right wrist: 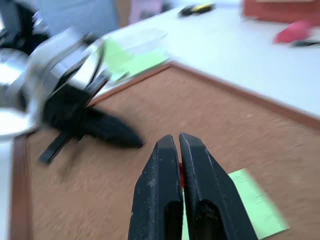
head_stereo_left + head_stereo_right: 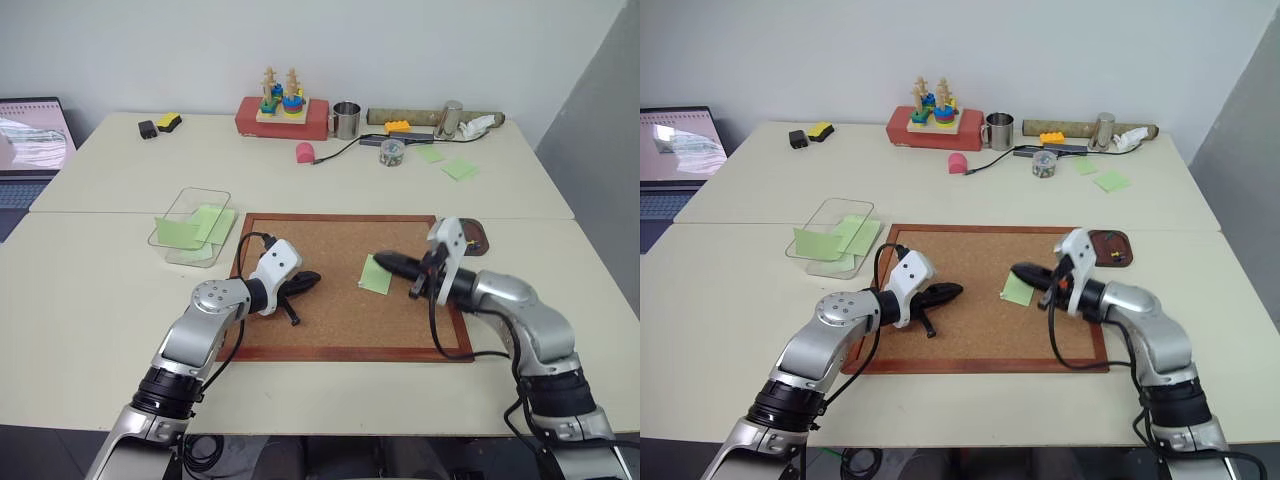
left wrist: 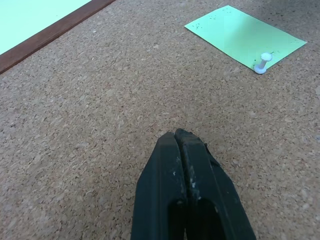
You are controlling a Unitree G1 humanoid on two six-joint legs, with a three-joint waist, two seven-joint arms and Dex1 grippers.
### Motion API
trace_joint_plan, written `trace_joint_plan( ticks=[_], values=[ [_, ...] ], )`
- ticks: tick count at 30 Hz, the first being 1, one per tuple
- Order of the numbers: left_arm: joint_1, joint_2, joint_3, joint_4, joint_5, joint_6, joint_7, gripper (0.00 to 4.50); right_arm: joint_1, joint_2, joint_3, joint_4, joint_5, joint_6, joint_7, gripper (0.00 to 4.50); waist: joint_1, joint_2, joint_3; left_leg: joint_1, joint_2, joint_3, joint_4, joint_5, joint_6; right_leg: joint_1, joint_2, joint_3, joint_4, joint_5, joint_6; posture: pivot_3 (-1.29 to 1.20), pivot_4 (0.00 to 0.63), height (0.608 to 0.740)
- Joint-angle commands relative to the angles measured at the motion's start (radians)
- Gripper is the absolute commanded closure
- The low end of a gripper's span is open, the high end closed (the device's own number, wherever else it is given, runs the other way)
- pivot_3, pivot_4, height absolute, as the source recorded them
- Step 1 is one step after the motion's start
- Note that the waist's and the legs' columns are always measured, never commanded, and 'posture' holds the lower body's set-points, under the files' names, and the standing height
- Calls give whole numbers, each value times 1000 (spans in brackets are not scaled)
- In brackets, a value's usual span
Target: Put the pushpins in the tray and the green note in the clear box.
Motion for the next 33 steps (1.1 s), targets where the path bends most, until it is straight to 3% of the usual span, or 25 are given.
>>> trace_joint_plan(
  ticks=[1, 9, 28, 33],
  values=[
    [24, 4, -31, 2, 7, 11, -23, 4500, -97, -8, -113, 143, -46, -64, -137, 4445, 1, 0, 0, 0, 0, 0, 0, 0, 0, 0, 0, 0, 0, 0, 0, 0, 150, 740],
    [23, 2, -29, 4, 11, 4, -19, 4500, -231, -56, -199, 469, -137, -149, -290, 4445, 1, 0, 0, 0, 0, 1, -1, 0, 0, 0, 0, 1, -1, 0, 0, 0, 150, 740],
    [17, 9, -26, 4, 10, 7, -25, 4500, -204, -38, -236, 530, -129, -69, -333, 4445, 1, 1, 0, 0, 0, 2, -1, 0, 0, 0, 0, 1, -1, 0, 0, 0, 150, 740],
    [14, 9, -26, 5, 10, 8, -26, 4500, -200, -35, -244, 528, -125, -62, -334, 3613, 1, 1, 0, 0, 0, 2, -1, 0, 0, 0, 0, 1, -1, 0, 0, 0, 150, 740]
  ],
)
